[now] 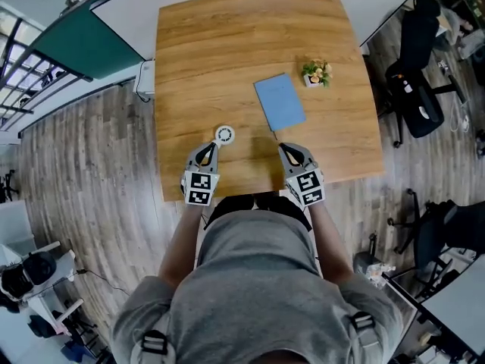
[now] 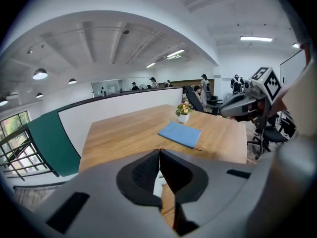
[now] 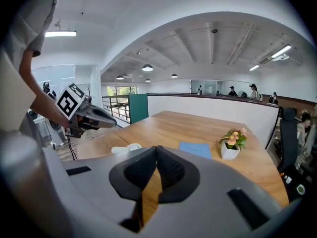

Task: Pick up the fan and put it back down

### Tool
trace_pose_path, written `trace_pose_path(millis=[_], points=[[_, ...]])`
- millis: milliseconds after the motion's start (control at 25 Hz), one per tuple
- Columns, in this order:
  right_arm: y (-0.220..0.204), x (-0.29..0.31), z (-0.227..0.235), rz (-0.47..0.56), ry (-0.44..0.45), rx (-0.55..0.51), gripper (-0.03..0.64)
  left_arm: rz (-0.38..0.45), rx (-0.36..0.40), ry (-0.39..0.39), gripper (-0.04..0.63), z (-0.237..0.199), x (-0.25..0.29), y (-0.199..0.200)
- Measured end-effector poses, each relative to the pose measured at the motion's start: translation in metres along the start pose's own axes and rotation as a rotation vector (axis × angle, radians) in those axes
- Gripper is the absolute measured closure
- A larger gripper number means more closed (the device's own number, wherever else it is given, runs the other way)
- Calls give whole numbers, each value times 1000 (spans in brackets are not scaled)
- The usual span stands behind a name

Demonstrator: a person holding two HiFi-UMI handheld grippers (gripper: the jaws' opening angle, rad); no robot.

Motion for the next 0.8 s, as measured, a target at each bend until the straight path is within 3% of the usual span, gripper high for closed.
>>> trace_pose_path(millis=[800], points=[[-24, -44, 25, 40, 82, -71, 615, 20, -51, 29, 577, 79, -49, 2]])
Point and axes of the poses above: the fingertips, and each gripper's own axes: x forward along the fingers, z to its right, y out of its top, the point moved 10 cm from there along -x, backward along the fingers, and after that the axes turned 5 degrees about -z, right-handed, at the moved point
